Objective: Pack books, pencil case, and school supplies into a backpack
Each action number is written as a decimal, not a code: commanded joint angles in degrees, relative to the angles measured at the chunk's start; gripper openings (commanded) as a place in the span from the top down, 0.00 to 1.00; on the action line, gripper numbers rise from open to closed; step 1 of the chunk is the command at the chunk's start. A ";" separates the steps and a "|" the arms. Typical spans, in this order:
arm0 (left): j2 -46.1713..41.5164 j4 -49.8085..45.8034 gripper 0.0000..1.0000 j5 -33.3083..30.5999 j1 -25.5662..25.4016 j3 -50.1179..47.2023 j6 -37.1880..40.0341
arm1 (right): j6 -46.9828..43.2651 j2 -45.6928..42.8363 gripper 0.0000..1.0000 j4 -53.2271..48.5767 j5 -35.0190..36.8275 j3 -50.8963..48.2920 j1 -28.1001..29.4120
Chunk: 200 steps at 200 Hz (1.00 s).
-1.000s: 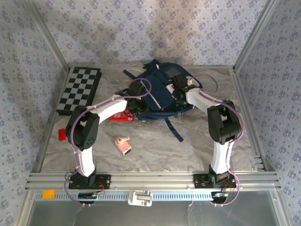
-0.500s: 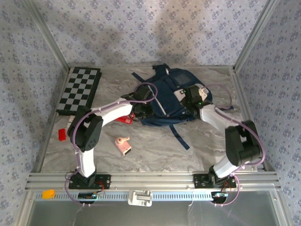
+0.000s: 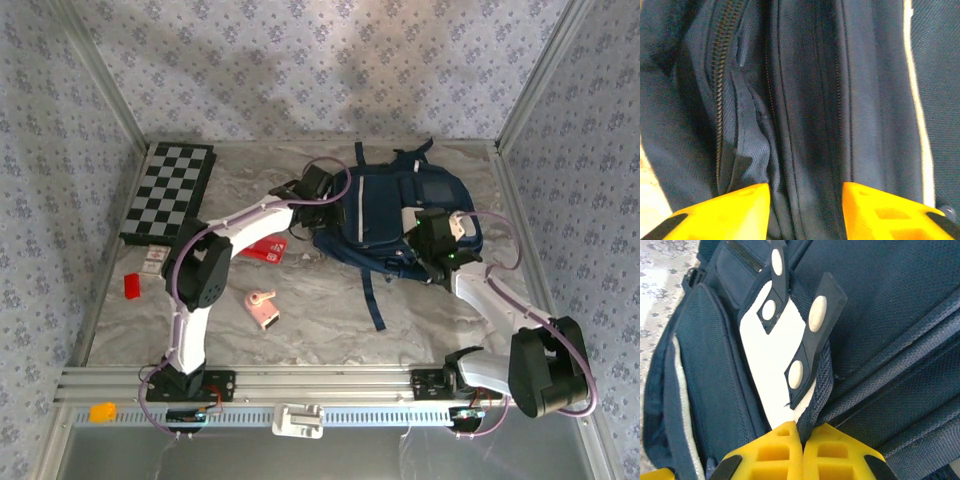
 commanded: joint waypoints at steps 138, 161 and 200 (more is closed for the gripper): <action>-4.37 14.12 0.48 -9.34 -24.37 -4.34 -7.09 | 9.74 -9.02 1.00 -1.44 -4.38 1.61 -0.40; -4.37 15.21 0.46 -11.55 -24.37 -5.13 -6.85 | 10.04 -9.09 1.00 -0.98 -6.98 1.14 -2.61; -1.43 12.16 0.41 -8.76 -23.46 -2.21 -4.68 | 9.99 -7.84 1.00 0.76 -12.17 1.30 -4.50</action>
